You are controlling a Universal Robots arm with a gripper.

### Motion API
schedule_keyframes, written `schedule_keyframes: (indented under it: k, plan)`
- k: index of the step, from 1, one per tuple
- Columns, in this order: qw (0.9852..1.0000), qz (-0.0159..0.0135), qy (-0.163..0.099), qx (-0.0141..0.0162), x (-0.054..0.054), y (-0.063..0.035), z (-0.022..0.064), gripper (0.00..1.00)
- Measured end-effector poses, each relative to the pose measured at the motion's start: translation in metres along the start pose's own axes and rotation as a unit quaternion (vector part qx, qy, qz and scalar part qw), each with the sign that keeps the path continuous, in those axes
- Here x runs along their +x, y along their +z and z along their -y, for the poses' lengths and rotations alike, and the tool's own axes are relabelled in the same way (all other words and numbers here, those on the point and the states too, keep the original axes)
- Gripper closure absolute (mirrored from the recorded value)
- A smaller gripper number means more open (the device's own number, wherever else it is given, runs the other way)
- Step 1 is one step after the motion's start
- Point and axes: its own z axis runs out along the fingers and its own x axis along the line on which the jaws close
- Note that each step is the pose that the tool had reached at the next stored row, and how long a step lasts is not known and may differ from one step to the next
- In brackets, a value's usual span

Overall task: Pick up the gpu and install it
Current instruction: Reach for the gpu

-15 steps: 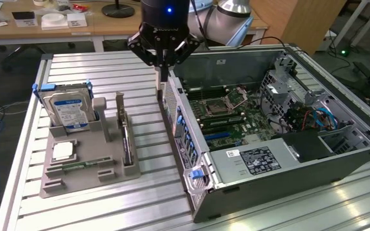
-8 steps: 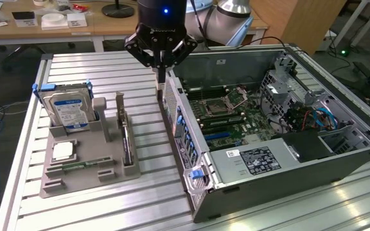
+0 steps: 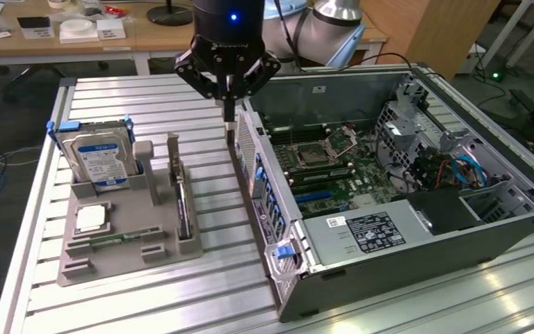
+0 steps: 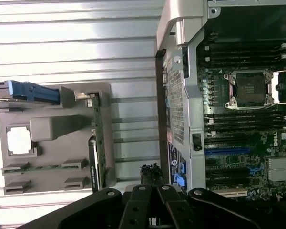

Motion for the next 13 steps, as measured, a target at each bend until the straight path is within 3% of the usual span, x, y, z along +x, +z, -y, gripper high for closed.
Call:
schedule_keyframes:
  k: [13]
  plan:
    - [1.0000, 0.0000, 0.000, 0.0000, 0.014, 0.0001, 0.0075, 0.89]
